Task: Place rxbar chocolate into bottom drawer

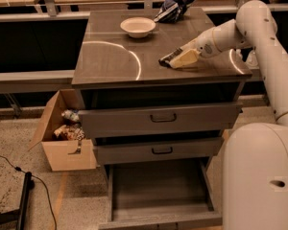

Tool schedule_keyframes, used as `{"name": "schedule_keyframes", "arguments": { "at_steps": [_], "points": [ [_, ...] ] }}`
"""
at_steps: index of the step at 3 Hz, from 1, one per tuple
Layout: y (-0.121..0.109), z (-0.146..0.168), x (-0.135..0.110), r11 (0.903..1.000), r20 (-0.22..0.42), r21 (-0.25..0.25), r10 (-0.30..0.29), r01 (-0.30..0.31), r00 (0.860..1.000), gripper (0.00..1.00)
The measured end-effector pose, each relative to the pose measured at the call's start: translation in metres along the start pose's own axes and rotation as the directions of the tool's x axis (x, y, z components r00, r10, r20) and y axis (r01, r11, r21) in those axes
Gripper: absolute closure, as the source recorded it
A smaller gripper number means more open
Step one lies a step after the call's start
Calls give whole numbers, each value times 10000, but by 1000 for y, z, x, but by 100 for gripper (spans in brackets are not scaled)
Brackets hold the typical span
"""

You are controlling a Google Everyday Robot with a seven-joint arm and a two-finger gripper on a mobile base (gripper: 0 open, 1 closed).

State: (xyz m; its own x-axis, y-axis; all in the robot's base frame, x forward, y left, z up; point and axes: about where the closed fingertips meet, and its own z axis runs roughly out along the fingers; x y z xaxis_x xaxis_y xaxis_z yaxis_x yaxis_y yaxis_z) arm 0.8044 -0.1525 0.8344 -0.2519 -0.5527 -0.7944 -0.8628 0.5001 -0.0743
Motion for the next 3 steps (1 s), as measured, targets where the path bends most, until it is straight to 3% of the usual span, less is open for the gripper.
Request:
{"name": "schedule_keyframes", "arguments": {
  "at_steps": [2,3],
  "points": [
    [0,-1,-1,10000,-1,0,-3,3,10000,100],
    [17,-39,-3,9948,-300,-95,-1019,1016,9943,100]
  ]
}}
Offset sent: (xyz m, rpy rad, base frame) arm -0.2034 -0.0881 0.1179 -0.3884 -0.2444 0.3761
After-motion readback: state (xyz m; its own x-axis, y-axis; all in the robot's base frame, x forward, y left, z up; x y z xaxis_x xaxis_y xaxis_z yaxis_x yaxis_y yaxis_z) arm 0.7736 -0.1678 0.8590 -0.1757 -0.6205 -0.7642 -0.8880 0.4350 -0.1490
